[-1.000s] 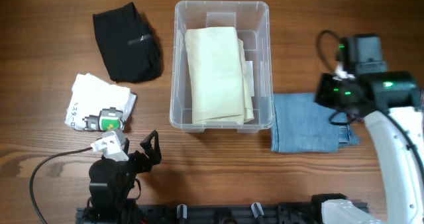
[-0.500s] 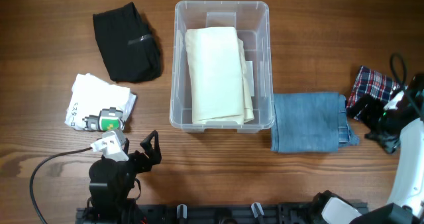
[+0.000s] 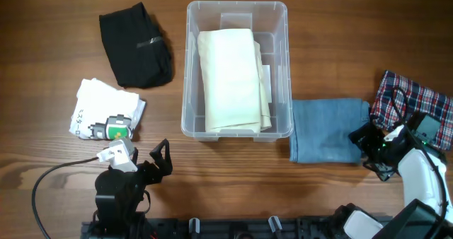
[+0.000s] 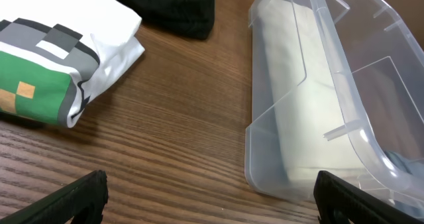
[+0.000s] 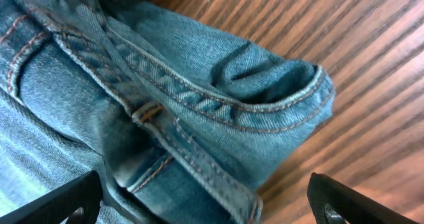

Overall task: Pack container
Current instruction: 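Grasp the folded blue jeans at the right edge with the right gripper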

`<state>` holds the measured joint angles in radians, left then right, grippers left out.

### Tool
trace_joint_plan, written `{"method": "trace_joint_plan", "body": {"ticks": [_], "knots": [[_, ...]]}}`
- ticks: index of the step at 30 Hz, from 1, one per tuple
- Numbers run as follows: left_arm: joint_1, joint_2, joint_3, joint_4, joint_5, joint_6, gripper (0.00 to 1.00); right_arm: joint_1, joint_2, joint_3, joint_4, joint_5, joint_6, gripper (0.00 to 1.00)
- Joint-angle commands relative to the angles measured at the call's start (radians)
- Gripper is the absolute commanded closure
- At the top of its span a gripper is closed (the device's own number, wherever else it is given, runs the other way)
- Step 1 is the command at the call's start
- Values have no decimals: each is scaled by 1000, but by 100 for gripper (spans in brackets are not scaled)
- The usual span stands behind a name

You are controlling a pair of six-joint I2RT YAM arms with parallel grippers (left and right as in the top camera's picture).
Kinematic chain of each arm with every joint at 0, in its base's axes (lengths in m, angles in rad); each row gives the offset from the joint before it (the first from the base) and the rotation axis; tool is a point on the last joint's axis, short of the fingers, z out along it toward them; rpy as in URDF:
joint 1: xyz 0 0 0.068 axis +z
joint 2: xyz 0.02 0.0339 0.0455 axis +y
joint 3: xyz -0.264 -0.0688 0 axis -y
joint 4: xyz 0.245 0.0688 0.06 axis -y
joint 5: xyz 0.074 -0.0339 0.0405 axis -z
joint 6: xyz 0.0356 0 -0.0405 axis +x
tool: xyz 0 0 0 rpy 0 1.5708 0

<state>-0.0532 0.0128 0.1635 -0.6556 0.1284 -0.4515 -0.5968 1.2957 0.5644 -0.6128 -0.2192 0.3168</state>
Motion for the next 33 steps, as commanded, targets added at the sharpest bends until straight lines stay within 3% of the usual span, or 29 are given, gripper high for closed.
{"method": "trace_joint_plan", "body": {"ticks": [1, 11, 14, 20, 23, 27, 33], "knots": [[-1, -10, -3, 3, 5, -5, 0, -3, -2, -42, 39, -8, 9, 0], [-1, -10, -3, 3, 5, -5, 0, -3, 30, -58, 121, -53, -31, 1], [-1, -10, -3, 3, 5, -5, 0, -3, 32, -58, 123, -79, -56, 7], [-1, -10, -3, 3, 5, -5, 0, -3, 36, -59, 122, -98, -102, 36], [-1, -10, -3, 3, 5, -5, 0, -3, 36, -59, 120, -98, -108, 41], [-1, -10, -3, 3, 5, -5, 0, -3, 36, -59, 121, -119, -108, 65], [-1, -10, -3, 3, 5, -5, 0, -3, 36, -59, 121, -119, -108, 80]]}}
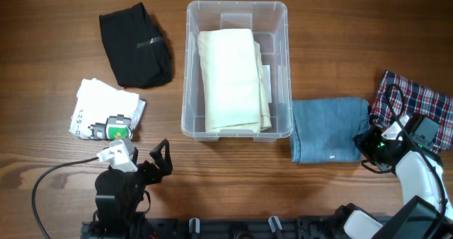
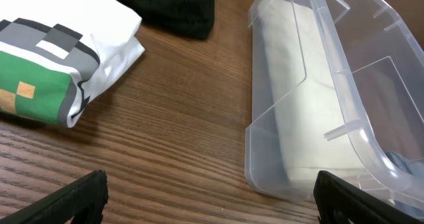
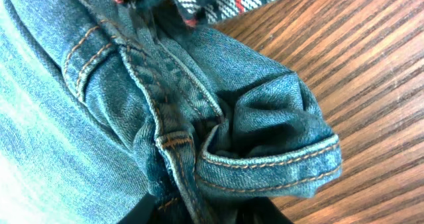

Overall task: Pack container
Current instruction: 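Grasp the folded blue jeans at the right edge with the right gripper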

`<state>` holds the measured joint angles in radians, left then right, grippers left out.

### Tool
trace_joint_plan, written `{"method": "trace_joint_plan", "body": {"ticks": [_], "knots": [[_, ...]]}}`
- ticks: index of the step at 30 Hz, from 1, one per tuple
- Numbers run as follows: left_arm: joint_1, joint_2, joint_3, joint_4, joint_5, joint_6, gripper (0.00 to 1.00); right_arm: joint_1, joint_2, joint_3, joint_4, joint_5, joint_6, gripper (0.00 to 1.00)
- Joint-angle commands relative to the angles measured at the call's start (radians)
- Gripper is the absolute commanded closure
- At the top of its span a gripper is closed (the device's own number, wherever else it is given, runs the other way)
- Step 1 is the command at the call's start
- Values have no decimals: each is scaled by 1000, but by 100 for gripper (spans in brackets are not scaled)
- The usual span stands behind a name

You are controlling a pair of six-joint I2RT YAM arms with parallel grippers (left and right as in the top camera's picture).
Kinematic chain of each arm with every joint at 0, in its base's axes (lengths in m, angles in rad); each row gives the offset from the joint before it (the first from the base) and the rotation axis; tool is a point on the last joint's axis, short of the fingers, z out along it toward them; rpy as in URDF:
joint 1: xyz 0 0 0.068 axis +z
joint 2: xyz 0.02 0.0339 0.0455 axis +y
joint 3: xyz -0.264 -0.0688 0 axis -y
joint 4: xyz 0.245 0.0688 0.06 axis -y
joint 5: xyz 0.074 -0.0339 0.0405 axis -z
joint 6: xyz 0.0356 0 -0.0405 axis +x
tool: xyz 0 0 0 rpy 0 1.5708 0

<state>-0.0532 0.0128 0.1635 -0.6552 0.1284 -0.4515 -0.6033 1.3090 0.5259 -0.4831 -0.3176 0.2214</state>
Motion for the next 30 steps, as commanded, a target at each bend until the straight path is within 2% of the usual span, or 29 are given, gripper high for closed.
{"method": "trace_joint_plan", "body": {"ticks": [1, 3, 7, 10, 15, 22, 30], "knots": [[-1, -10, -3, 3, 5, -5, 0, 4, 23, -21, -8, -21, -13, 88], [-1, -10, -3, 3, 5, -5, 0, 4, 23, -21, -8, -21, -14, 96], [-1, -10, -3, 3, 5, -5, 0, 4, 23, -21, -10, -22, -16, 96], [-1, -10, -3, 3, 5, -5, 0, 3, 5, 10, -58, -125, -45, 96], [-1, -10, -3, 3, 5, -5, 0, 3, -182, 74, -156, -216, -29, 96], [-1, -10, -3, 3, 5, -5, 0, 3, -456, 131, -215, -269, 85, 96], [-1, -10, -3, 3, 5, -5, 0, 4, -489, 290, -303, -313, 93, 96]]}}
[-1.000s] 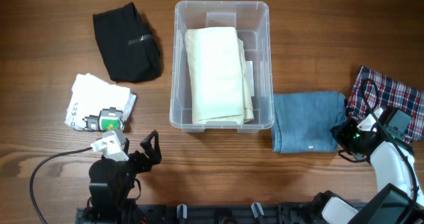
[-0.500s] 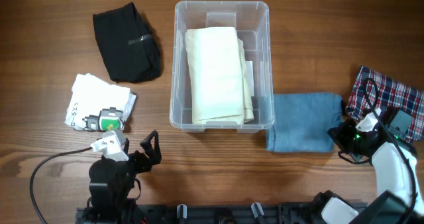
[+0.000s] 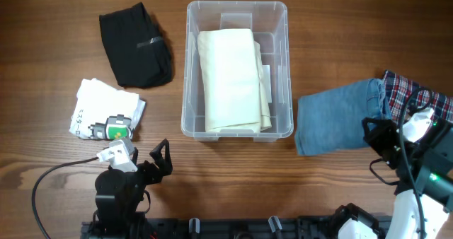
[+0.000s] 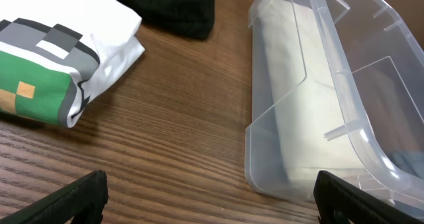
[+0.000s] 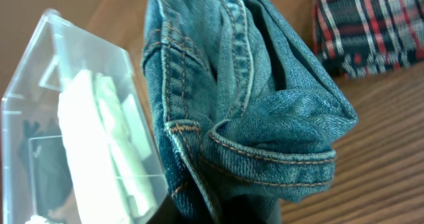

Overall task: Pack container
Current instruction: 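Grasp the folded blue jeans at the right edge with the right gripper, then lift the jeans with the right gripper and lower them into the bin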

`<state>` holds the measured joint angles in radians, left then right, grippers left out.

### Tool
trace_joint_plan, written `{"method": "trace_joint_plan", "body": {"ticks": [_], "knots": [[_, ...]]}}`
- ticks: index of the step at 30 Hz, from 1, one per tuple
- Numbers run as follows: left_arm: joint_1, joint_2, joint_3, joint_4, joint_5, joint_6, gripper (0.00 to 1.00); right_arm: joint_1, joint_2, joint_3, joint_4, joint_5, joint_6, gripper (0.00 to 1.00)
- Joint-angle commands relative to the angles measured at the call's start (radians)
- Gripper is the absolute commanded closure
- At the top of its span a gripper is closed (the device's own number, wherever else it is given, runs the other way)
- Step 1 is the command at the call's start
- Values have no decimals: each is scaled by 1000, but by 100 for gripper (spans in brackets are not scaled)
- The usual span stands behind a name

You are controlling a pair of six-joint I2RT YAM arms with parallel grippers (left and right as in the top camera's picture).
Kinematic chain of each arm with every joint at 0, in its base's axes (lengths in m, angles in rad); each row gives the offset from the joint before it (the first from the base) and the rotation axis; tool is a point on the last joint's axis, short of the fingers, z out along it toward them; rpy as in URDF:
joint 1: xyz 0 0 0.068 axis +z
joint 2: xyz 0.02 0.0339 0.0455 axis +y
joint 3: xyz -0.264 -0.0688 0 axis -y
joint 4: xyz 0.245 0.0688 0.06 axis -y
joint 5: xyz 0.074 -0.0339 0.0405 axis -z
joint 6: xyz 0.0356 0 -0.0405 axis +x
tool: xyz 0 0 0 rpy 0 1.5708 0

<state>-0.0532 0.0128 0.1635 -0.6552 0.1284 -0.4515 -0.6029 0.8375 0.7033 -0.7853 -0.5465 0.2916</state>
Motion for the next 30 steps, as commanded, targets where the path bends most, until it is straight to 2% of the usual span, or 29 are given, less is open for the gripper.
{"method": "trace_joint_plan", "body": {"ticks": [1, 6, 9, 10, 11, 13, 17, 20, 22, 25, 28, 30], "knots": [[-1, -10, -3, 3, 5, -5, 0, 3, -13, 142, -13, -84, 23, 96], [-1, -10, -3, 3, 5, -5, 0, 3, 16, 290, -51, -137, 26, 96], [-1, -10, -3, 3, 5, -5, 0, 3, 23, 346, 6, -298, 106, 96], [-1, -10, -3, 3, 5, -5, 0, 4, 23, 346, 52, -360, 151, 96], [-1, -10, -3, 3, 5, -5, 0, 13, 23, 346, 156, -452, 255, 96], [-1, -10, -3, 3, 5, -5, 0, 39, 23, 346, 283, -500, 378, 96], [-1, -10, -3, 3, 5, -5, 0, 171, 32, 346, 561, -469, 598, 96], [-1, -10, -3, 3, 5, -5, 0, 312, 71, 346, 701, -382, 673, 96], [-1, -10, -3, 3, 5, -5, 0, 455, 148, 351, 770, -294, 674, 96], [-1, -10, -3, 3, 5, -5, 0, 591, 296, 416, 776, -211, 587, 96], [-1, -10, -3, 3, 5, -5, 0, 677, 436, 531, 726, -135, 525, 96], [-1, -10, -3, 3, 5, -5, 0, 736, 522, 635, 644, -13, 464, 96]]}}
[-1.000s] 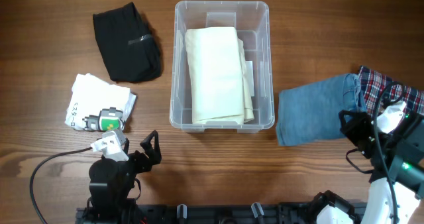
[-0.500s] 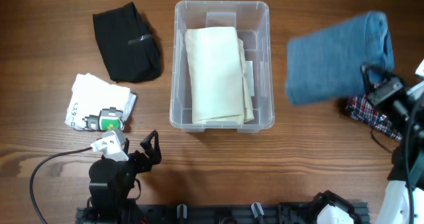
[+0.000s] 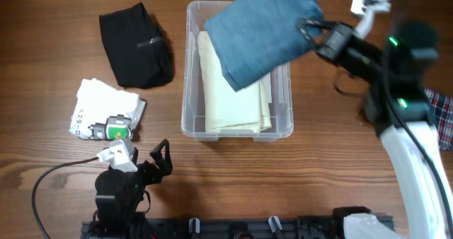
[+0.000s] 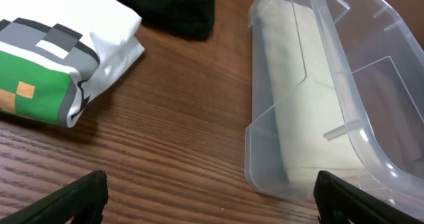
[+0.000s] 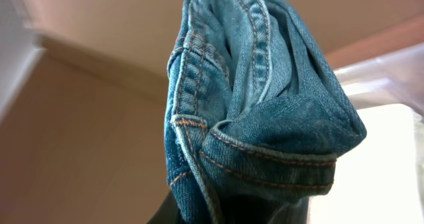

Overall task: Pack container
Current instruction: 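Lift the jeans with the right gripper and lower them into the bin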

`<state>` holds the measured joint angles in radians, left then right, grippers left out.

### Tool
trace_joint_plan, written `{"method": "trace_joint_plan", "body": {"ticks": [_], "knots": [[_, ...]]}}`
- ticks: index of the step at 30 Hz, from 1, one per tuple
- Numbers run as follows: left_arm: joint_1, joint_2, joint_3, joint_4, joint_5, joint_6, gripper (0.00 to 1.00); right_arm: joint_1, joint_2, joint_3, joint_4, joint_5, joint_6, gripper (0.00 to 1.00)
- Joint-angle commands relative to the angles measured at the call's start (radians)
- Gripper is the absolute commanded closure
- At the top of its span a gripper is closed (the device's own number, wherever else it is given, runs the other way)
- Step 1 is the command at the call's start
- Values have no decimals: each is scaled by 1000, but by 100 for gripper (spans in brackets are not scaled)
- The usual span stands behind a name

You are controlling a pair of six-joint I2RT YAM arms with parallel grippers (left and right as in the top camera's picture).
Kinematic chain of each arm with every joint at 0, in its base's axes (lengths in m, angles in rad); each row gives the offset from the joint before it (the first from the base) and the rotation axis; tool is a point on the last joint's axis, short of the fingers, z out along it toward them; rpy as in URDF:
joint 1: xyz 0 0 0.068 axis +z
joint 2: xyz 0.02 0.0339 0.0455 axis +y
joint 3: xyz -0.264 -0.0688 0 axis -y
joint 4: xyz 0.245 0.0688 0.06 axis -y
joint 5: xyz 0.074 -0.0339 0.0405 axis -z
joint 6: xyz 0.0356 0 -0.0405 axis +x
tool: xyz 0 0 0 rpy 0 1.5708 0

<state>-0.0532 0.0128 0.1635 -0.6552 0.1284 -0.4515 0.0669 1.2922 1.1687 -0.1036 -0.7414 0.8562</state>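
Note:
A clear plastic container [image 3: 283, 126] stands at the table's middle with a folded cream cloth [image 3: 237, 90] inside. Folded blue jeans [image 3: 258, 30] hang in the air over the container's far part, with my right gripper [image 3: 315, 37] shut on their edge. The right wrist view is filled by the denim bundle [image 5: 258, 111], its fingers hidden beneath it. My left gripper [image 3: 161, 158] rests open near the table's front left, its dark fingertips [image 4: 79, 194] low in the left wrist view, with the container wall [image 4: 278, 151] ahead of it.
A folded black garment [image 3: 136, 47] lies at the far left. A white printed shirt [image 3: 106, 112] lies in front of it, also seen as a white and green fold [image 4: 53, 65]. A plaid cloth [image 3: 442, 119] shows at the right edge.
My right gripper has gone from the table right of the container, up and to the far left, carrying the jeans. They now hang over the container. The left arm is unchanged.
The jeans lay flat right of the container with my right gripper open at their right edge. It then shut on that edge. A second ago the jeans were partly raised from the table, and now they hang above the container.

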Motion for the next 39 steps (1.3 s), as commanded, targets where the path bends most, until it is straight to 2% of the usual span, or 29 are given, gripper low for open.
{"method": "trace_joint_plan", "body": {"ticks": [1, 4, 8, 11, 17, 22, 28, 35, 39], "knots": [[-1, -10, -3, 3, 5, -5, 0, 92, 99, 207, -65, 240, -128, 96], [-1, -10, -3, 3, 5, -5, 0, 172, 167, 272, -93, 415, -145, 96], [-1, -10, -3, 3, 5, -5, 0, 243, 239, 278, -98, 589, -39, 96], [-1, -10, -3, 3, 5, -5, 0, 245, 312, 278, -82, 584, 80, 96], [-1, -10, -3, 3, 5, -5, 0, 246, 456, 278, 123, 414, 145, 96], [-1, -10, -3, 3, 5, -5, 0, 251, 492, 278, 213, 356, 154, 96], [-1, -10, -3, 3, 5, -5, 0, 251, 500, 275, 106, 376, 146, 96], [-1, -10, -3, 3, 5, -5, 0, 304, 558, 257, 171, 412, 174, 95], [-1, -10, -3, 3, 5, -5, 0, 337, 568, 247, 176, 472, 249, 96]]}}
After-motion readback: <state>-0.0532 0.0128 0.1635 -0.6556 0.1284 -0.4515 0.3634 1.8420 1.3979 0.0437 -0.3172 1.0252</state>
